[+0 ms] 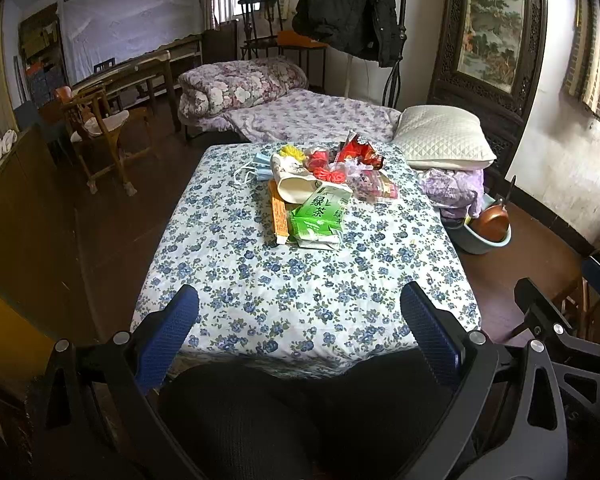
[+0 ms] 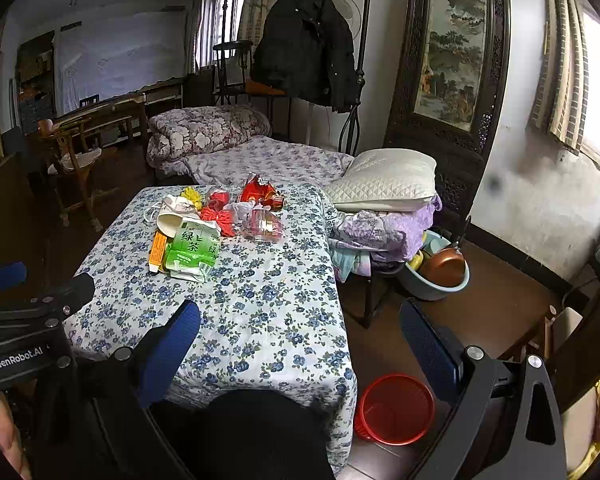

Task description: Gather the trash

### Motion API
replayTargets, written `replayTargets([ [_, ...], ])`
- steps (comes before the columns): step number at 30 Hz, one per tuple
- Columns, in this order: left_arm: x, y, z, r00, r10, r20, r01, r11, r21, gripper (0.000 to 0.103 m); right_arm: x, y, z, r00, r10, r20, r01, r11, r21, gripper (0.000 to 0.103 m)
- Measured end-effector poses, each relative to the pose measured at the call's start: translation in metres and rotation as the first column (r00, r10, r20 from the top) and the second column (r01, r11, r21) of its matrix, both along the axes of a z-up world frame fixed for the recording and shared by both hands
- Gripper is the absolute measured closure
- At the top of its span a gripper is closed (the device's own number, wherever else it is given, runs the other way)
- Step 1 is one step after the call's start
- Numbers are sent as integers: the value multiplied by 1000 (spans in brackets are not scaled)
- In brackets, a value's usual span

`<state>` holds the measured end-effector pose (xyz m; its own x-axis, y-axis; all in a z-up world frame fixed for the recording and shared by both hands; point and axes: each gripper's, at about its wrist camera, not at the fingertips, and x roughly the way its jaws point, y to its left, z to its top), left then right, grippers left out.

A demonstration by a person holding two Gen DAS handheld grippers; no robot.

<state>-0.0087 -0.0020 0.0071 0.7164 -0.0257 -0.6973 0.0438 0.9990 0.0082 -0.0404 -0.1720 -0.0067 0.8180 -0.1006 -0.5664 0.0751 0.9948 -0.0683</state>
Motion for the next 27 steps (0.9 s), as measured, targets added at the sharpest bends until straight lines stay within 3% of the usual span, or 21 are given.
replayTargets([
  [27, -3, -1, 4, 1000, -6, 5, 6, 1000, -6, 7, -2, -7, 4, 1000, 4, 10, -5, 1000, 10, 6],
])
